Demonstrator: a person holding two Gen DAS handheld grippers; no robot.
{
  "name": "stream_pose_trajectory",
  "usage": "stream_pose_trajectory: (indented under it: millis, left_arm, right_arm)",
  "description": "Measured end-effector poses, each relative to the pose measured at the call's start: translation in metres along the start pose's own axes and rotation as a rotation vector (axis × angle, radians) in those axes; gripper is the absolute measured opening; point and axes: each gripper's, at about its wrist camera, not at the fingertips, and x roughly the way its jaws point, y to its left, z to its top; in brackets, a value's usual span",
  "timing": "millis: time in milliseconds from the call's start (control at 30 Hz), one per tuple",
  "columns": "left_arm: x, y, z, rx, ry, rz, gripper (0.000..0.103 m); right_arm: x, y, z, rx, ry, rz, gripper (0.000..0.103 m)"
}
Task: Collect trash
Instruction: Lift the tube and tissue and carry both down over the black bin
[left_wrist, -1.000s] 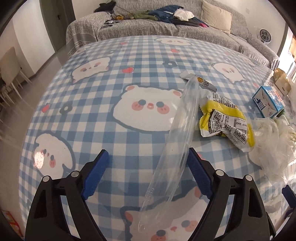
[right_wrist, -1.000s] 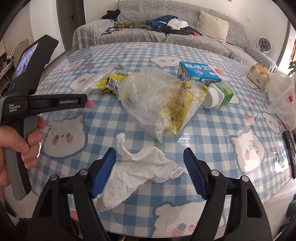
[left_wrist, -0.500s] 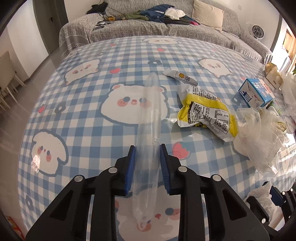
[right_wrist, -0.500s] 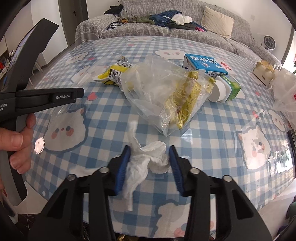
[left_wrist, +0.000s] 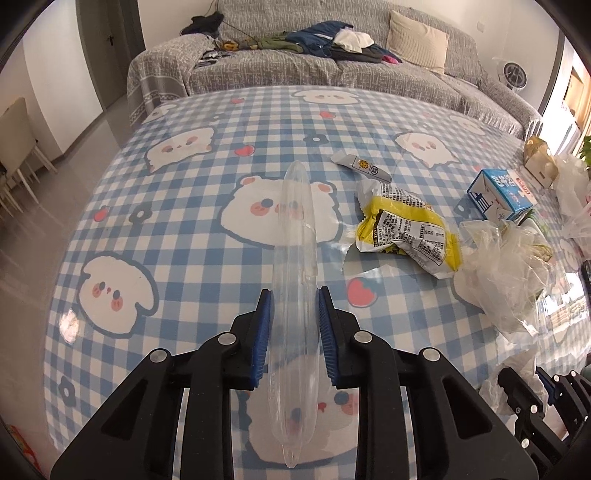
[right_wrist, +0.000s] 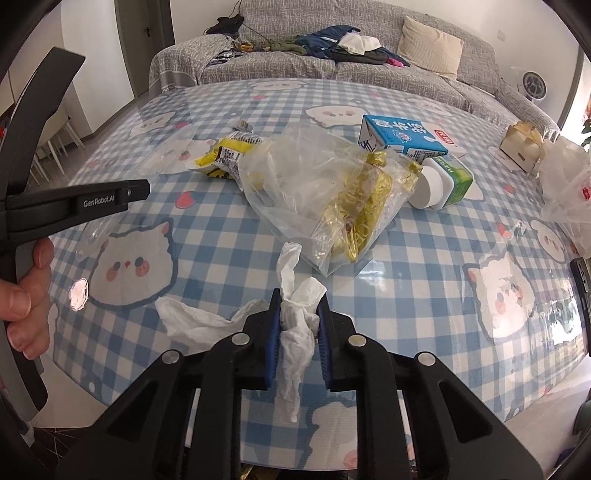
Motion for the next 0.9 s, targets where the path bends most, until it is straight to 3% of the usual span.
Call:
stream_pose_trajectory:
  millis: [567, 900]
  left_arm:
    - [-0.059, -0.002, -0.038, -0.023, -0.071, -0.058, 0.024]
    - [-0.084, -0.004, -0.071, -0.026, -0.088, -0.053, 0.024]
  right_arm:
    - [-0.033, -0.012, -0.014, 0.028, -0.069, 0.025, 0.016]
    - [-0.053, -0.016, -0.034, 0.041, -0.076, 0.027, 0.016]
